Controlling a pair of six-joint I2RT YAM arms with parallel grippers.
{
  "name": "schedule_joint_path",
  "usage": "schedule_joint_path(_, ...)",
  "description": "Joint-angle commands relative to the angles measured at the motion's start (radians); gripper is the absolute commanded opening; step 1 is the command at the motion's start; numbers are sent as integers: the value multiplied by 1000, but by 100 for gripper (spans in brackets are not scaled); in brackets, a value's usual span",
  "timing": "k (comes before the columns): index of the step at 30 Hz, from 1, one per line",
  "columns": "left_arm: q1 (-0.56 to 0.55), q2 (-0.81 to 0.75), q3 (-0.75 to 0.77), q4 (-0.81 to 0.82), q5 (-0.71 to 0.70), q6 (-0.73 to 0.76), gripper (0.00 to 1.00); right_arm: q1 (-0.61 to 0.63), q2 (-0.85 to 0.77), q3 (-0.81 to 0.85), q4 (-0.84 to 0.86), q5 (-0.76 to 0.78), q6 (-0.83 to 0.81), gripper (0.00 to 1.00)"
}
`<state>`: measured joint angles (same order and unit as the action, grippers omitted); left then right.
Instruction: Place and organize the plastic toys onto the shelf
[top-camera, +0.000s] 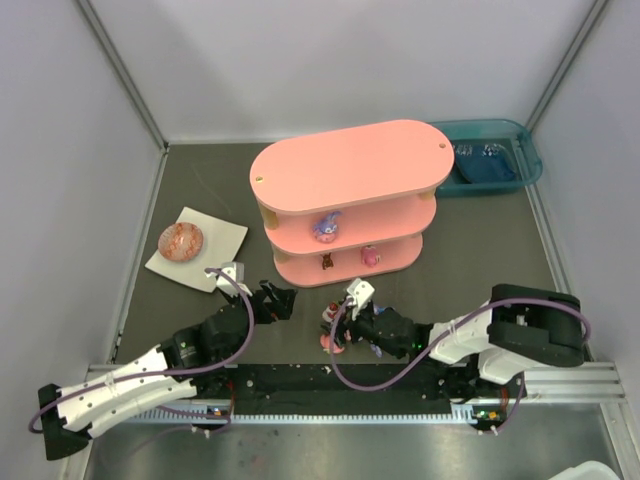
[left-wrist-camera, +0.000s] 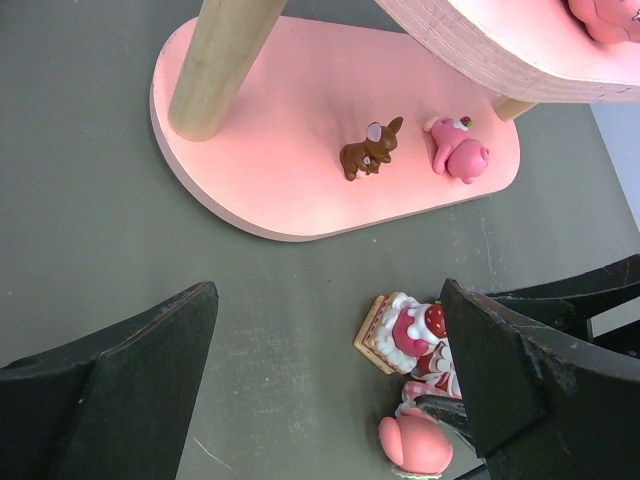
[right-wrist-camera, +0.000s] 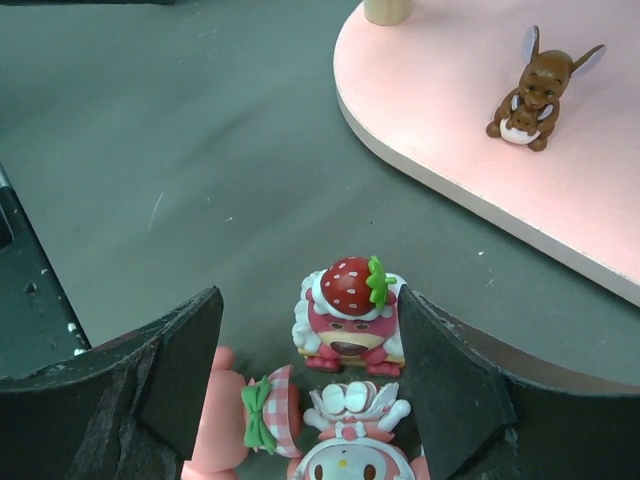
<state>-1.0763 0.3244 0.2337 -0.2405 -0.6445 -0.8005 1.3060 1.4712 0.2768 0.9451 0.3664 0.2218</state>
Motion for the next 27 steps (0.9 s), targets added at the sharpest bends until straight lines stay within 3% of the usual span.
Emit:
schedule_joint_path(1, -5, -5, -10, 10, -9, 12, 99, -8, 40, 30, 122, 49, -28, 69)
schedule_joint_path(16, -5, -13, -13, 3, -15, 11, 99, -10, 107, 13, 205, 71, -30, 43)
schedule_joint_path(19, -5, -13, -14, 3, -15, 7, 99, -10, 101, 10, 195, 66, -36, 32)
schedule_joint_path(21, -5, -15, -14, 1, -15, 7, 99, -8, 91, 7, 192, 69, -41, 7)
schedule_joint_path(27, -5, -15, -11, 3, -18, 9, 99, -8, 29, 19, 124, 98, -71, 0)
